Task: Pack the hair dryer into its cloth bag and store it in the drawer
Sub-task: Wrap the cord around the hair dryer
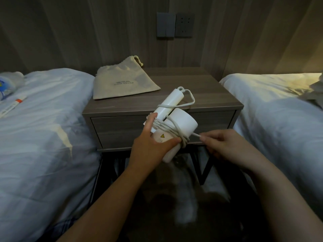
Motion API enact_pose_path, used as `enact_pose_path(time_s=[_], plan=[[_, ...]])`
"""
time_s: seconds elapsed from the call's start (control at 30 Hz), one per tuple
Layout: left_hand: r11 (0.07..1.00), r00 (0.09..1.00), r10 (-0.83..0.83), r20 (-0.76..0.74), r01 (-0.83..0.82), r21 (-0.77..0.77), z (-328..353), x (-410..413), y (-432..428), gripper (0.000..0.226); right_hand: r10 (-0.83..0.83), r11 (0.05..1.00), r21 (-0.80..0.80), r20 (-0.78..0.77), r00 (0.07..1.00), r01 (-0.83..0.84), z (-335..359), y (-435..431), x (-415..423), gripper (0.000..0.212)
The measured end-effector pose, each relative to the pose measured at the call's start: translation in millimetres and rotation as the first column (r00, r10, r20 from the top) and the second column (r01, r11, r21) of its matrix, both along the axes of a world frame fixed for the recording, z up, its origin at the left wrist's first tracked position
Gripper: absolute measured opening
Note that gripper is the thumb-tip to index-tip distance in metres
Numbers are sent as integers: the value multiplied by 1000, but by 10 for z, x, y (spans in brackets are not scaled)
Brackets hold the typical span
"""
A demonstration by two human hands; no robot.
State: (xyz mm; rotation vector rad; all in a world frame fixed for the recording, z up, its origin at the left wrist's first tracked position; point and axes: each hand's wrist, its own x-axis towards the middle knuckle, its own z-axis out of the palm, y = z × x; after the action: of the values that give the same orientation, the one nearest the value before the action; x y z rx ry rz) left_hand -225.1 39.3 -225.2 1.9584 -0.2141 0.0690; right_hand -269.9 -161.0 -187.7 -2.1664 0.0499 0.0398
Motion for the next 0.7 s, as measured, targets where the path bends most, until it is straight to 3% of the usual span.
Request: enact_pose_path(time_s=[0.1,0.2,0.27,0.43,0.53,0.63,0.7], plan=[[988,999,-13,49,5,156,4,-43,-4,93,35,955,297,-84,996,-9,-15,-8,6,22],[978,998,-21,55,9,210,21,-32,1,95,186,800,598,-159,970,-55,-10,-107,-7,28],[966,999,-48,25,39,256,26,-11,25,97,315,727,674,-159,936,-131,-17,-158,-26,26],[916,988,-153,-34,155,369,25,-6,50,97,322,929,234,-120,939,-288,-53,-138,-53,24],[873,973,-223,-65,229,430,6,-26,49,96,269,963,28,-51,962,-267,-61,-83,-40,11],[846,963,-251,-94,266,462,-17,-31,54,96,240,963,-146,98,966,-224,-78,-63,6,20],[846,962,-256,-98,272,459,-11,-15,58,98,218,966,-177,149,965,-191,-117,-40,19,21]])
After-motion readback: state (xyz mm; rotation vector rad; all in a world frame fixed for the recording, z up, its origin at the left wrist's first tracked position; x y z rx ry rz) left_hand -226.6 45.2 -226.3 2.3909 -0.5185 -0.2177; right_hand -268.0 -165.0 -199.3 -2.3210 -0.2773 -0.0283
